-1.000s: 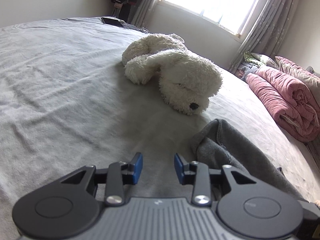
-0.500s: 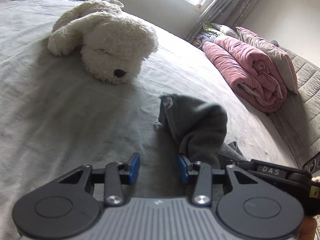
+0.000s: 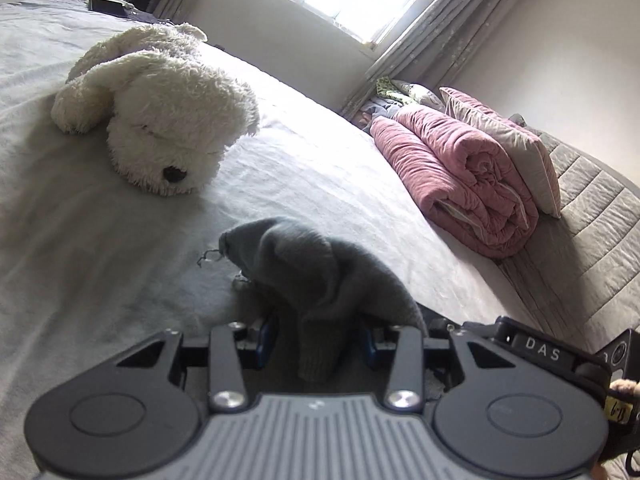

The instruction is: Fold clothes

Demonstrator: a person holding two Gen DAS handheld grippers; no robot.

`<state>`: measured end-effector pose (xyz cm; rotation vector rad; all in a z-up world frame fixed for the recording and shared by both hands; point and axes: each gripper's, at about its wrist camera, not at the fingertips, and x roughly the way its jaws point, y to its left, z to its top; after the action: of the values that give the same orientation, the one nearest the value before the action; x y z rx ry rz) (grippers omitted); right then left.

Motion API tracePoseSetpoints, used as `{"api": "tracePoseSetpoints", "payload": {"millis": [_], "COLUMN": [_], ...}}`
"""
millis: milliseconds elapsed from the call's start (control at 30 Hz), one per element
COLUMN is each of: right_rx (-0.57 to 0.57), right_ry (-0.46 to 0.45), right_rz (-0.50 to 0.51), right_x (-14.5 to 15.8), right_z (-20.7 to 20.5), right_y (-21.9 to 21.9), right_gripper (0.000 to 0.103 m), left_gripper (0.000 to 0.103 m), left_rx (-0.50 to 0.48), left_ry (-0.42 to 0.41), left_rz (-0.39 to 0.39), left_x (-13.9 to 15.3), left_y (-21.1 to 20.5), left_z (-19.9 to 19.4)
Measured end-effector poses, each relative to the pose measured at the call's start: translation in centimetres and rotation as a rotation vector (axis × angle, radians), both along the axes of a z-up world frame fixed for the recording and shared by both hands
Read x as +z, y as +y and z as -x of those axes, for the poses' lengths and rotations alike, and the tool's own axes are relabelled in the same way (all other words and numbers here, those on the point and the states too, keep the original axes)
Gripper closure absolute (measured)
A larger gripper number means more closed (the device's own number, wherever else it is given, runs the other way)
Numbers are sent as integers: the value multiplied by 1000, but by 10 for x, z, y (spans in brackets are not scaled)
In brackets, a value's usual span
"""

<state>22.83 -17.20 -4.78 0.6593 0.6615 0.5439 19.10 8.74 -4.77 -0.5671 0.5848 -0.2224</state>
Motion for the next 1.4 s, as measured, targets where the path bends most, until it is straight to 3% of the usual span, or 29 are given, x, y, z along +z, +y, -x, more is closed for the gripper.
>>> {"api": "tracePoseSetpoints", "payload": {"millis": [67, 267, 367, 500, 833, 900, 933, 1000, 1200, 1400], "right_rx": [-11, -78, -99, -115, -94, -93, -94, -92, -59, -36], "right_ry": [2, 50, 78, 48, 69, 69, 70, 71, 54, 59], "right_rz": [-22, -102, -162, -169, -163, -161, -160, -156, -157, -140], "right_x": [1, -5, -8, -1, -5, -6, -6, -7, -5, -5], "right_z": [0, -6, -7, -5, -8, -8, -8, -9, -8, -8], "right_y": [-4, -22, -33, -39, -32, -32, -32, -31, -26, -18], "right_gripper": [62, 62, 62, 62, 62, 62, 62, 62, 62, 62], "left_gripper": [66, 66, 64, 63, 67, 84, 99, 99, 99, 99], "left_rx": [-48, -156, -221, -261, -211, -206, -198, -172, 19, 153], "left_ry": [12, 33, 51, 22, 50, 46, 48, 41, -46, -55], "left_rz": [24, -82, -90, -146, -172, -179, -171, -168, -263, -322], "left_x": [0, -2, -5, -2, -11, -12, -11, -8, 25, 45], "left_y": [-8, -41, -46, -55, -47, -47, -46, -42, -12, 31], "left_z": [-8, -12, -10, -1, -12, -11, -10, -7, 16, 28]}}
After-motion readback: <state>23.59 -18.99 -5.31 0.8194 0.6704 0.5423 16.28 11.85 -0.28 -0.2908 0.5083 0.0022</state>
